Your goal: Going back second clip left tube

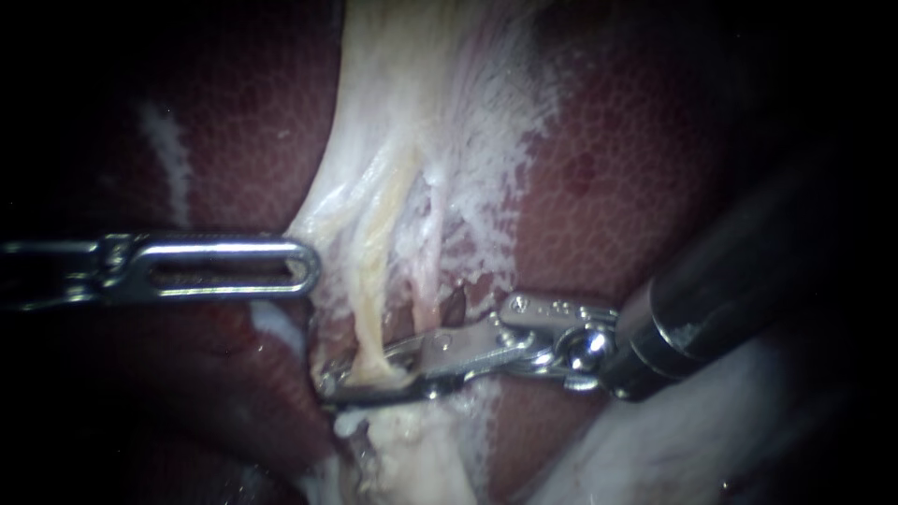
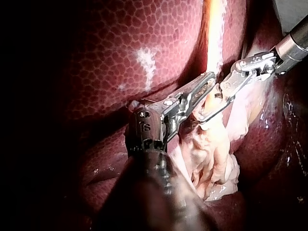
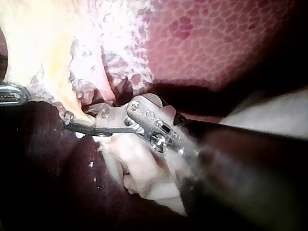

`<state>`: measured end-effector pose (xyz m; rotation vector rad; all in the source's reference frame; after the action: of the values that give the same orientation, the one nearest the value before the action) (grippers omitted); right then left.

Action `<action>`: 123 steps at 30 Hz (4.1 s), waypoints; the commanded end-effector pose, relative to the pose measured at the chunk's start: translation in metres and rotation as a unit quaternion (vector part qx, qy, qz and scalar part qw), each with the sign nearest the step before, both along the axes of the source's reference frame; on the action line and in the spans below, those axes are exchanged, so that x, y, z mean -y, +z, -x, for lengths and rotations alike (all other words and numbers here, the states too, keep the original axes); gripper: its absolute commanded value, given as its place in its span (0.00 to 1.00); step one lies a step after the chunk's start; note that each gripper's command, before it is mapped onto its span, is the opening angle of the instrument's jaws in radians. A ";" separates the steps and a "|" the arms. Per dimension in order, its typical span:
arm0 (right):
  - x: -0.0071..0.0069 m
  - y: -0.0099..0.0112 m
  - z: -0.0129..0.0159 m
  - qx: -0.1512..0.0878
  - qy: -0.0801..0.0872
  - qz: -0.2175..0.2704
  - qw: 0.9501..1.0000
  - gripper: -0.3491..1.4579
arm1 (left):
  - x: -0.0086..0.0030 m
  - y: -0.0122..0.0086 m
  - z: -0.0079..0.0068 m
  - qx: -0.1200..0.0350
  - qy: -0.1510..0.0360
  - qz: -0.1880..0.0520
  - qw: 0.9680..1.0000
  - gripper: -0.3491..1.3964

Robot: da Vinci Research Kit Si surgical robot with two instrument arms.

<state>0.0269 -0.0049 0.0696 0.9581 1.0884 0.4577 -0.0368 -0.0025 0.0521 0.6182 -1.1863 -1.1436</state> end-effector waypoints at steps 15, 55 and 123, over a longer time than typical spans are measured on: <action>0.0003 -0.0006 -0.0004 -0.044 -0.017 0.089 0.995 0.47 | 0.0000 0.0000 0.0000 0.000 0.000 0.000 1.000 0.00; -0.0024 -0.0047 0.0095 -0.078 -0.002 0.229 0.970 0.52 | 0.0000 0.0006 -0.0002 0.000 0.001 0.001 1.000 0.00; -0.0081 -0.0117 0.0180 -0.069 0.029 0.250 0.965 0.52 | 0.0014 0.0060 0.0050 -0.005 0.008 0.013 1.000 0.00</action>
<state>0.0089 0.0032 0.0579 0.5160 1.2823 0.1477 -0.0418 -0.0039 0.0581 0.6006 -1.1835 -1.1155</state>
